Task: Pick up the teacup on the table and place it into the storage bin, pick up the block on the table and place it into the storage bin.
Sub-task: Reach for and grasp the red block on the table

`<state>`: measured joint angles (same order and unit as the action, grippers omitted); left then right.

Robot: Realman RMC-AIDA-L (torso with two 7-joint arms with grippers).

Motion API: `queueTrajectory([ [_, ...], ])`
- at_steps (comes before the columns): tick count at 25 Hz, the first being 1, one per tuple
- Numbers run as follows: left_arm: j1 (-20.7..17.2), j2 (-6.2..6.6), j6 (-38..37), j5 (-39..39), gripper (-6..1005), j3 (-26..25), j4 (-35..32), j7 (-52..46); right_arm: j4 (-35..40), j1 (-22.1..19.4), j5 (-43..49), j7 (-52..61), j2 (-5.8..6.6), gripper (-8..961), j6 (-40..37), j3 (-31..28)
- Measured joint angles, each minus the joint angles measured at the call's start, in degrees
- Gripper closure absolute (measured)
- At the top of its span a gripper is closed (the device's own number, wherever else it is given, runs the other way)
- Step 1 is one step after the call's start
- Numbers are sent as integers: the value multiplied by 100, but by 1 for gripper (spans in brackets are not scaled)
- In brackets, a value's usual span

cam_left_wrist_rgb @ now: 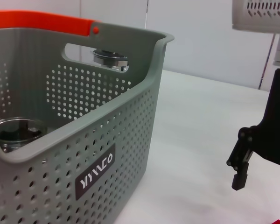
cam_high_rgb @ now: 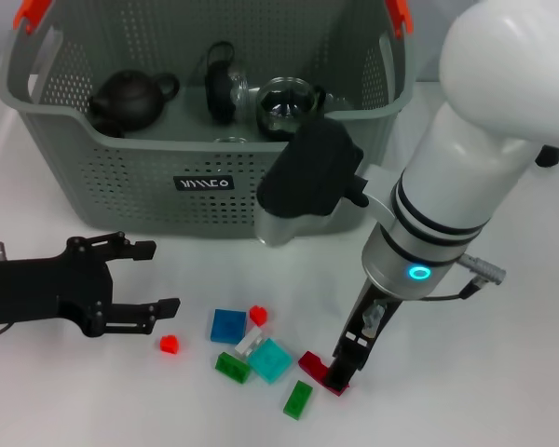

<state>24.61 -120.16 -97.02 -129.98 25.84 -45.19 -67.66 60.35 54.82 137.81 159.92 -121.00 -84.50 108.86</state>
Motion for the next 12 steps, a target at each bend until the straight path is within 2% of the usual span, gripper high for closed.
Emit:
queueTrajectory([
  [12, -16, -32, 54, 0, 126, -9, 20, 10, -45, -29, -67, 18, -39, 38, 163, 336],
])
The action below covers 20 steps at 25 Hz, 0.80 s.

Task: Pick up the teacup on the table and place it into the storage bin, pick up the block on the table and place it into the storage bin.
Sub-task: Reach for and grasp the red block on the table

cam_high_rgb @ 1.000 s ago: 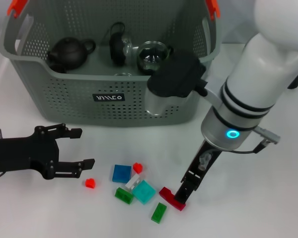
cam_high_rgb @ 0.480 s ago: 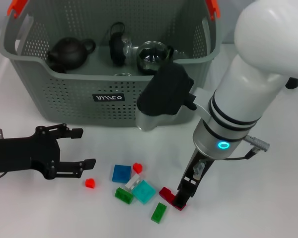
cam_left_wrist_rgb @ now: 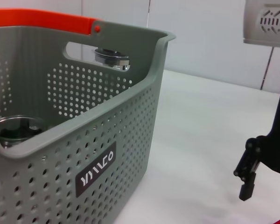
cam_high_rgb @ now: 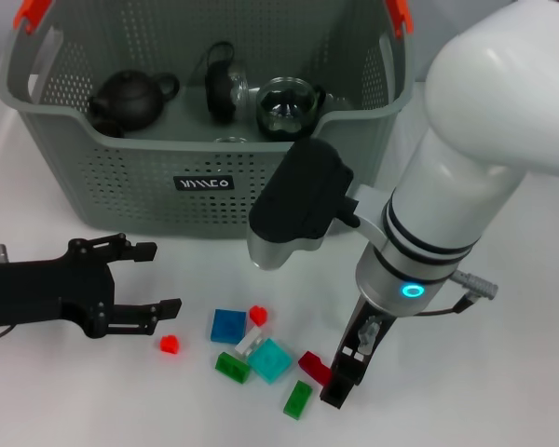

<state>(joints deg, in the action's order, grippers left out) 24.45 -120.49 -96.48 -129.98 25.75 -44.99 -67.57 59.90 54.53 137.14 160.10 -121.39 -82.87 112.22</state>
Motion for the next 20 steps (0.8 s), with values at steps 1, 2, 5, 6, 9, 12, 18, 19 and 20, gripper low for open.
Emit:
queueTrajectory([
  [1, -2, -4, 18, 0, 126, 0, 8, 2, -20, 2, -8, 6, -5, 38, 29, 34],
  [2, -2, -7, 26, 0, 126, 0, 26, 5, -33, 4, -10, 18, -6, 38, 53, 76],
  [5, -2, -8, 33, 0, 126, 0, 62, 10, -49, 4, -15, 43, -7, 39, 119, 187],
  [6, -2, -6, 35, 0, 126, 0, 69, 11, -59, 5, -15, 46, -8, 39, 138, 209],
  [9, 2, -4, 42, 0, 126, 0, 70, 12, -104, 6, -14, 48, -15, 39, 187, 241],
  [12, 12, -2, 42, 0, 126, 0, 70, 14, -109, 5, -14, 48, -16, 39, 255, 312],
  [18, 15, 9, 54, 0, 126, 0, 70, 16, -111, 2, -41, 48, -22, 40, 366, 466],
  [19, 15, 8, 72, 0, 126, 0, 70, 16, -110, 4, -56, 52, -23, 41, 390, 502],
  [20, 16, 8, 86, -1, 126, 0, 70, 16, -111, 9, -71, 62, -24, 41, 411, 535],
])
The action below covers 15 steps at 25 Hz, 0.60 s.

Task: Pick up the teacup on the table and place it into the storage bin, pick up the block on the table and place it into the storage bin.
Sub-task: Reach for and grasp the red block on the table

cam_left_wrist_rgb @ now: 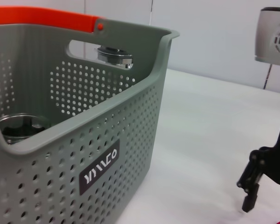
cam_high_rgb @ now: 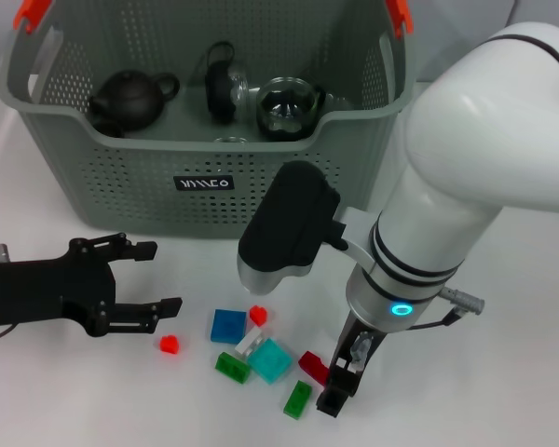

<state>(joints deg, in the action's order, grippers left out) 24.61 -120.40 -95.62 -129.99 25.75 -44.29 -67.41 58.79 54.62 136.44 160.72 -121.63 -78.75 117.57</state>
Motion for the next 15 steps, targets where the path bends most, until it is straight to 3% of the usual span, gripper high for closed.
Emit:
queueTrajectory([
  [4, 0, 0, 8, -1, 126, 0, 0, 0, -42, 37, -11, 54, -1, 42, 42, 50],
  [7, 0, -1, 9, -1, 126, 0, 0, 0, -55, 49, -12, 64, -1, 185, 55, 54],
  [15, -8, -10, 9, 0, 126, 0, 0, 0, -55, 50, -135, 100, -1, 358, 96, 72],
])
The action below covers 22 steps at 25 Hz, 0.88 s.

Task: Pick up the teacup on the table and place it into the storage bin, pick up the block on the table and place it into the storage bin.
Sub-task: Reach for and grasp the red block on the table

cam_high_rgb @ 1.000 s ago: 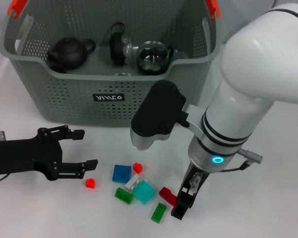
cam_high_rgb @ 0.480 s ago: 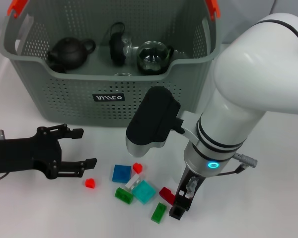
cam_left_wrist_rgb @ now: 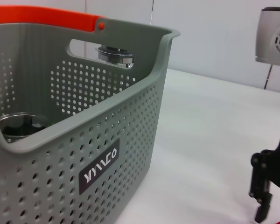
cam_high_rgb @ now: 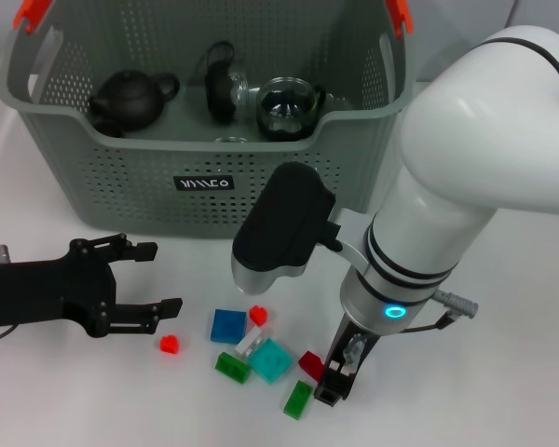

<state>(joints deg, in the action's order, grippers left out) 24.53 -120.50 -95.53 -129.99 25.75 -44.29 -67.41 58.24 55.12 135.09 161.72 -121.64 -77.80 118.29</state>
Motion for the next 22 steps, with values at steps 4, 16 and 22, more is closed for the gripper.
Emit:
queueTrajectory([
  [4, -1, 3, -1, 0, 126, 0, 0, 0, 1, 18, -96, -22, 0, 421, -19, 1],
  [16, -11, 5, -3, -12, 126, 0, 0, 0, -148, 66, -97, 21, 0, 505, 1, 8],
  [22, -19, 1, -3, -16, 126, 0, 0, 0, -155, 69, -102, 24, 0, 527, 5, 22],
])
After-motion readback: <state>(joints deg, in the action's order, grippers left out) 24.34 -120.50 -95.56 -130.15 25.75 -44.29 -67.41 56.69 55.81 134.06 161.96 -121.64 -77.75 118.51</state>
